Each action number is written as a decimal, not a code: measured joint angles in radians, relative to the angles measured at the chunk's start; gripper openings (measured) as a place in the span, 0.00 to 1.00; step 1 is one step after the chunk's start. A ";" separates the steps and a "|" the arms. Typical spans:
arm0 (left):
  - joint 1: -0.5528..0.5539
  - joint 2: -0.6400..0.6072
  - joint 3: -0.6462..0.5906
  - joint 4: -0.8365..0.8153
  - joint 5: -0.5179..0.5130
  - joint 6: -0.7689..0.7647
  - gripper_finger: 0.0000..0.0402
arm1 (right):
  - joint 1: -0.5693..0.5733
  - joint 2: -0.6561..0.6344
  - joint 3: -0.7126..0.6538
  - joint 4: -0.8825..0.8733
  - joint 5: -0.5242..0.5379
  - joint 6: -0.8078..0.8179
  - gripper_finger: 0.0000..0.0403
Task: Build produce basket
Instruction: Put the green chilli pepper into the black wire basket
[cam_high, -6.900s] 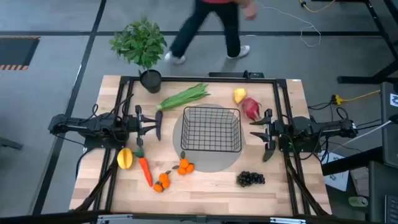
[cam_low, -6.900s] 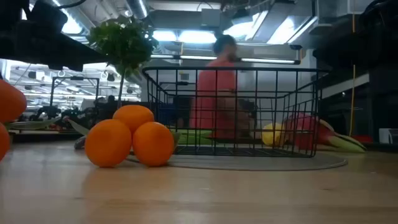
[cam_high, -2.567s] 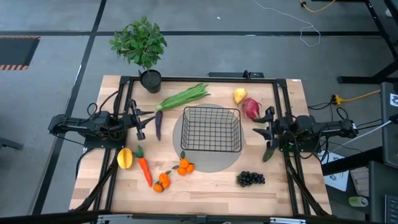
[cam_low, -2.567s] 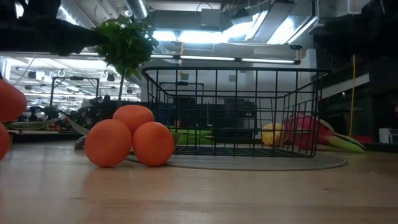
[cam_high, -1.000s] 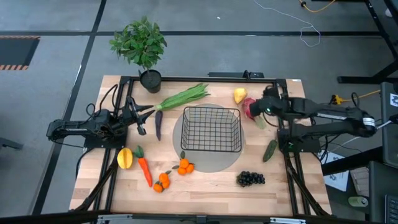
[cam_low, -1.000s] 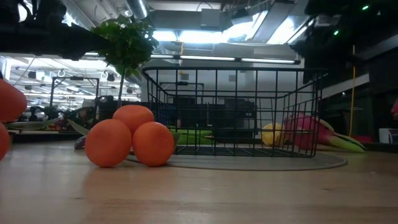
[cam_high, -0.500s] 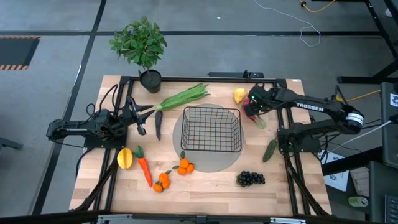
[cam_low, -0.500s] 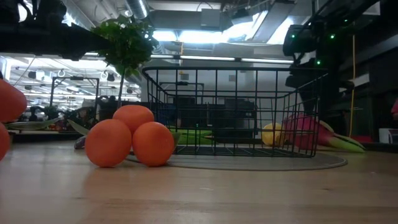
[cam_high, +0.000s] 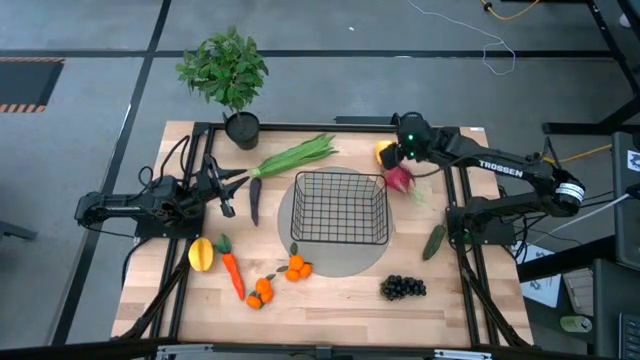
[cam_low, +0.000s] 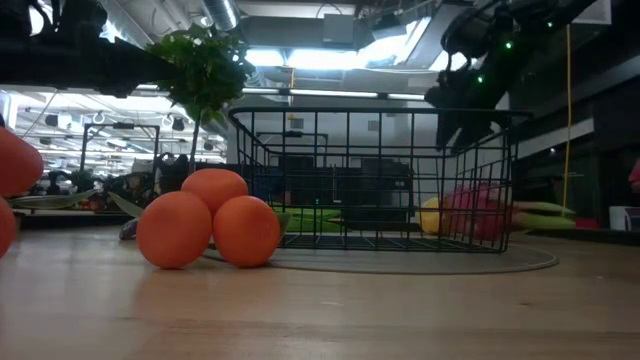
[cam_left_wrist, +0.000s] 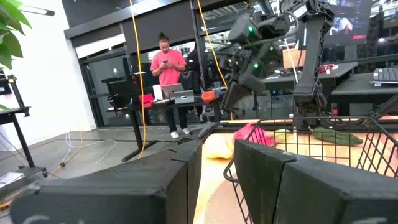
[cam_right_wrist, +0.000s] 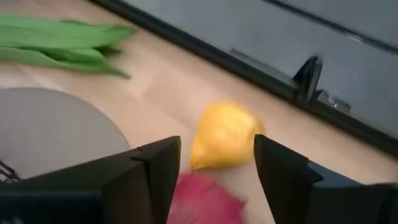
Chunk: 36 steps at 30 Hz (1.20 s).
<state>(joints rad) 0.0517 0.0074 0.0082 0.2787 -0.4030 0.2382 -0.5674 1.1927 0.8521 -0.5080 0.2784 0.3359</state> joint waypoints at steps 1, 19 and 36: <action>0.000 0.000 0.000 0.000 0.000 0.000 0.21 | 0.000 0.000 0.018 -0.040 -0.012 0.003 0.48; 0.000 0.000 0.000 -0.001 0.000 -0.003 0.21 | 0.449 -0.005 0.090 -0.832 -0.406 0.355 0.48; 0.000 0.000 0.000 0.006 0.000 -0.001 0.21 | 1.064 -0.004 -0.053 -0.808 -0.386 0.394 0.48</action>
<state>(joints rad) 0.0517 0.0074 0.0082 0.2844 -0.4030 0.2375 0.4965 1.1889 0.7990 -1.3159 -0.1073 0.7295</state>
